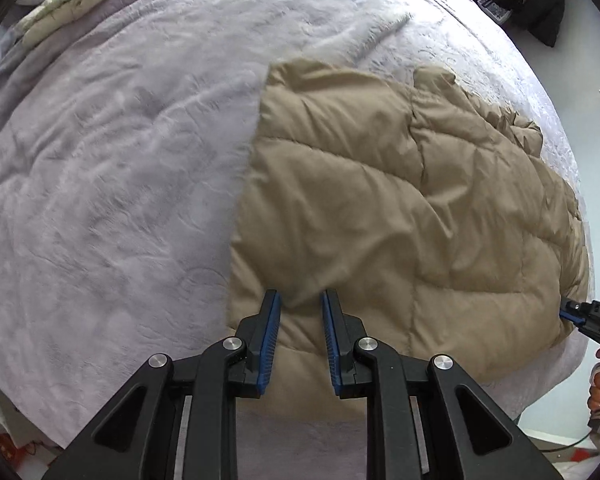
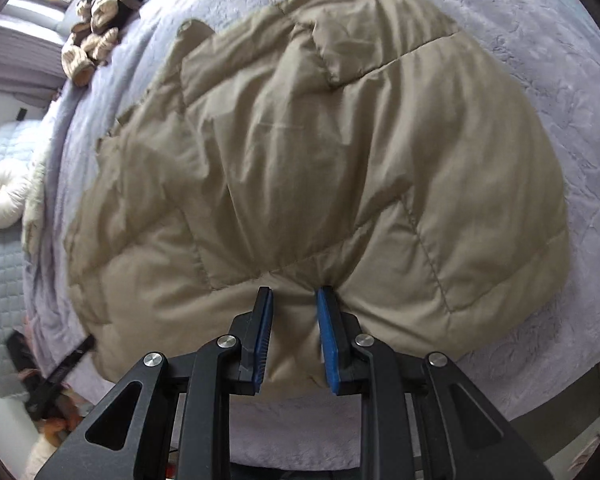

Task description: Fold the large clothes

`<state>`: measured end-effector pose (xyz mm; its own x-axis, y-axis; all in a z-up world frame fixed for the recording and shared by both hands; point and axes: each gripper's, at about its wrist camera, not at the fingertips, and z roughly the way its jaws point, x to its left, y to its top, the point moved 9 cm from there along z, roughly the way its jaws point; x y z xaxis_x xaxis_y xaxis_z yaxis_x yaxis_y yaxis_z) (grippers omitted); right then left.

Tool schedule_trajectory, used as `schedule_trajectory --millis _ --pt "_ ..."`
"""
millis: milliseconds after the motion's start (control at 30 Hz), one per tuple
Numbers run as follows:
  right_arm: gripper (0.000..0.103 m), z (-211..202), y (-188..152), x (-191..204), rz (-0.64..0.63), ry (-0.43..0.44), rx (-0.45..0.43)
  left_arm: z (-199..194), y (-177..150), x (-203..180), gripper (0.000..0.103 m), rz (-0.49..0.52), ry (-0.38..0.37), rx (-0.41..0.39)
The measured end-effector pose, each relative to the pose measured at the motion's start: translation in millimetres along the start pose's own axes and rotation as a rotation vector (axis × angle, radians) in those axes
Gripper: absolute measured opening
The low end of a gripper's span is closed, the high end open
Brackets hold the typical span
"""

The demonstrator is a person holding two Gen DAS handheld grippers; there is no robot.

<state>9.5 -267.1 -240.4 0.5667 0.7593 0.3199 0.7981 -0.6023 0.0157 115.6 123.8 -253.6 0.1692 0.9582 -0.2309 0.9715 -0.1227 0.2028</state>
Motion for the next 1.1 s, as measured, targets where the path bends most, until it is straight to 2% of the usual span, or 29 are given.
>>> schedule_trajectory --millis 33,67,133,300,367,433,600,867,1100 --pt "0.025 7.9 3.8 3.8 -0.002 -0.009 0.007 -1.5 2.1 2.6 0.039 -0.004 -0.002 0.0" --pt "0.025 12.5 4.6 2.8 0.0 -0.015 0.015 -2.9 4.2 5.5 0.069 -0.011 0.001 -0.003" --pt "0.025 20.4 6.1 2.3 0.008 -0.023 0.025 -10.0 8.8 11.4 0.087 -0.018 0.033 -0.041" --pt "0.026 30.6 11.3 5.4 0.01 -0.081 0.046 -10.5 7.5 13.0 0.087 -0.008 0.034 -0.021" --pt "0.029 23.5 11.8 12.6 -0.004 -0.12 0.036 -11.4 5.3 15.1 0.087 -0.005 0.028 -0.017" --pt "0.036 16.8 12.2 31.1 -0.03 -0.133 0.013 -8.2 5.4 17.5 0.087 -0.014 -0.01 -0.001" --pt "0.041 0.7 0.9 64.9 -0.109 -0.111 -0.021 17.4 8.9 26.8 0.087 -0.092 -0.234 0.113" --pt "0.041 14.1 -17.0 115.7 -0.246 -0.095 -0.004 65.1 26.1 1.7 0.087 0.003 -0.541 0.26" --pt "0.041 33.9 -24.9 110.2 -0.266 -0.107 0.036 90.5 29.7 -31.8 0.087 0.084 -0.651 0.309"
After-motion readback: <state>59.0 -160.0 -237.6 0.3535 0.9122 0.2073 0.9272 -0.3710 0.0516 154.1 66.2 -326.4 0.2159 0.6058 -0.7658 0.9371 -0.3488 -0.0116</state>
